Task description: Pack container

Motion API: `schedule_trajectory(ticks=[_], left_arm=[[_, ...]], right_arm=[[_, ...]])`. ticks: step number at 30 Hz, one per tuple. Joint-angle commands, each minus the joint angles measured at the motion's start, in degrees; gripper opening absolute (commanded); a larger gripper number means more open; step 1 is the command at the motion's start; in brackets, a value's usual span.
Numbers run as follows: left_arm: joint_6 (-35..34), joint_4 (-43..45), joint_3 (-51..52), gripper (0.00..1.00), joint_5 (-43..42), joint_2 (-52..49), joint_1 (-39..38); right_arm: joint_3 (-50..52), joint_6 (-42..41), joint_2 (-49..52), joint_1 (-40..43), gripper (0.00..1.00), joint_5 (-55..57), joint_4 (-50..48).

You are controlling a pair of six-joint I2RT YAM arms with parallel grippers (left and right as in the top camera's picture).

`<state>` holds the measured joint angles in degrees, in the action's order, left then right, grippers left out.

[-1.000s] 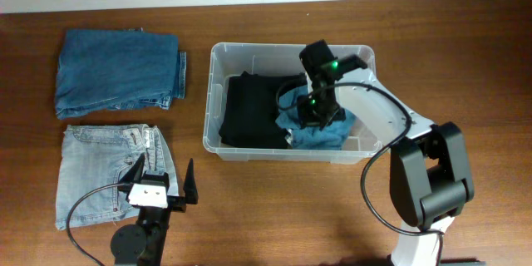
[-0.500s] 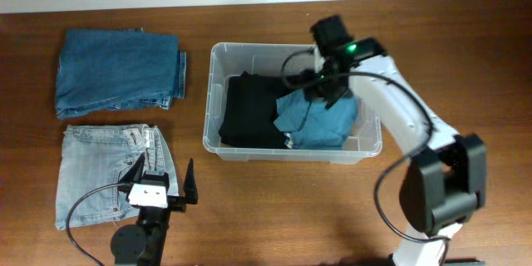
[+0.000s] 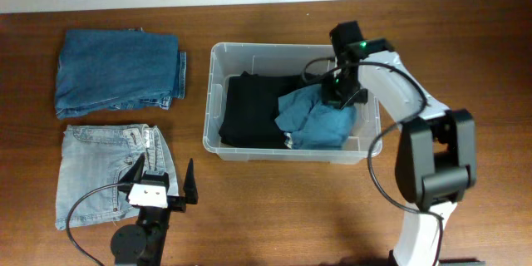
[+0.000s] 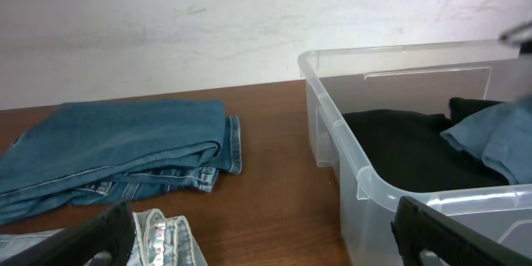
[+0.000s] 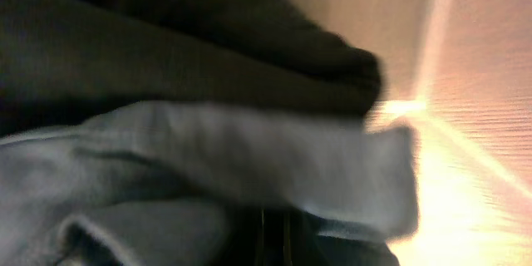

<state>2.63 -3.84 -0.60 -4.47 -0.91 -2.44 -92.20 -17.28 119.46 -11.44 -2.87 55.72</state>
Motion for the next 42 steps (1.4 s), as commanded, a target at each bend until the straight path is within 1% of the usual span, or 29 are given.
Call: schedule_trajectory(ticks=[1,5,10,13,17,22,25,27,30,34,35,38,40,42], left_arm=[[0.9,-0.46,0.07,0.99,-0.22,0.24,0.37],[0.9,-0.46,0.07,0.99,-0.22,0.24,0.37],[0.9,-0.46,0.07,0.99,-0.22,0.24,0.37],[0.9,-0.46,0.07,1.0,-0.22,0.24,0.37],[0.9,-0.46,0.07,1.0,-0.22,0.24,0.37],[0.9,-0.46,0.07,0.99,-0.22,0.24,0.37],[0.9,-0.46,0.07,0.99,-0.22,0.22,0.37],[0.9,-0.46,0.07,0.99,-0.22,0.24,0.37],[0.9,-0.46,0.07,0.99,-0.22,0.24,0.37],[0.9,-0.46,0.07,0.99,-0.22,0.24,0.37],[0.9,-0.46,0.07,0.99,-0.22,0.22,0.37],[0.9,-0.46,0.07,0.99,-0.22,0.24,0.37],[0.9,-0.46,0.07,0.99,-0.22,0.22,0.37],[0.9,-0.46,0.07,0.99,-0.22,0.22,0.37]], right_arm=[[1.99,0.26,2.43,-0.87,0.04,-2.67,-0.07],[0.33,0.26,1.2,-0.92,0.04,-2.69,2.14],[-7.43,0.26,-5.14,-0.92,0.04,-2.56,7.65],[-11.02,0.26,-8.52,-1.07,0.04,-3.21,7.98],[-12.28,0.28,-9.99,-2.27,0.05,-4.2,7.93],[-8.59,0.26,-8.09,-5.27,0.05,-2.75,7.76],[-4.66,-2.43,-6.32,-6.64,0.05,2.25,7.26],[-2.29,-3.04,-5.42,-6.86,0.05,3.41,6.56],[2.86,-2.99,-4.44,-6.99,0.05,2.51,3.34],[9.62,-2.97,-4.22,-7.04,0.04,-2.75,-1.38],[9.75,-2.97,-4.22,-7.04,0.05,-2.99,-1.36],[7.76,-2.45,-5.01,-7.04,0.05,-2.93,0.83],[4.15,-1.16,-5.95,-7.04,0.05,-2.95,4.13],[-3.72,-1.18,-7.56,-7.28,0.05,-2.97,10.27]])
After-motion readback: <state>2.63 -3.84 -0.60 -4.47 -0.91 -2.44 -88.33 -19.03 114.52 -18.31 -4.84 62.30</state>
